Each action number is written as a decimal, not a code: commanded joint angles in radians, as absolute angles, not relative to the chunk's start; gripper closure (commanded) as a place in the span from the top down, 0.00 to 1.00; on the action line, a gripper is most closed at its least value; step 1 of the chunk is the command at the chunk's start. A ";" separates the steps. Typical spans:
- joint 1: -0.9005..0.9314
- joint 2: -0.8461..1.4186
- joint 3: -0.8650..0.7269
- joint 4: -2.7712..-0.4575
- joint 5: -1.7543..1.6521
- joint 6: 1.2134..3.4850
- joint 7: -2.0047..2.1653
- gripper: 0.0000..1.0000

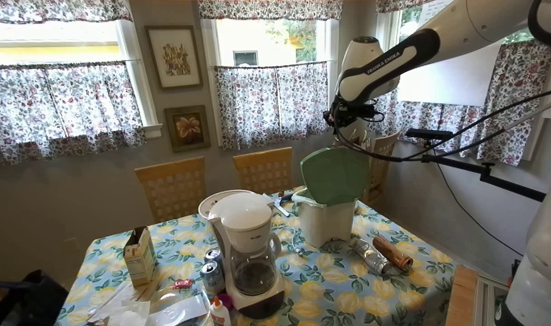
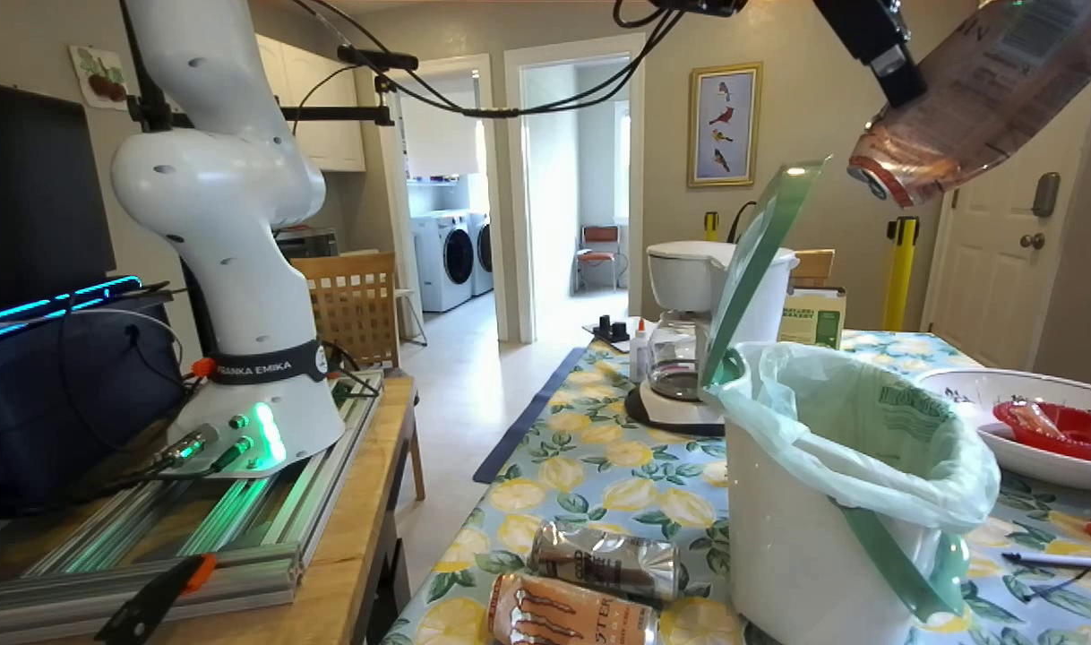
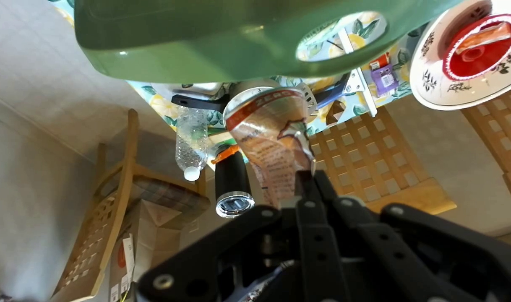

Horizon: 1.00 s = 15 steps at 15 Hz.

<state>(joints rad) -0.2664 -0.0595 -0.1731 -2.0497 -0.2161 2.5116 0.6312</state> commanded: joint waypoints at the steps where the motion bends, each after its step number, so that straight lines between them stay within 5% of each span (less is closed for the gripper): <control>1: -0.252 -0.031 -0.178 -2.024 -0.204 2.518 0.647 0.01; 4: -0.246 -0.025 -0.178 -2.021 -0.207 2.512 0.652 0.01; 5: -0.245 -0.023 -0.178 -2.021 -0.208 2.512 0.653 0.25; 15: -0.227 -0.029 -0.172 -2.017 -0.213 2.493 0.667 0.91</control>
<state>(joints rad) -0.2405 -0.0385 -0.1711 -2.0436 -0.2162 2.5115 0.6394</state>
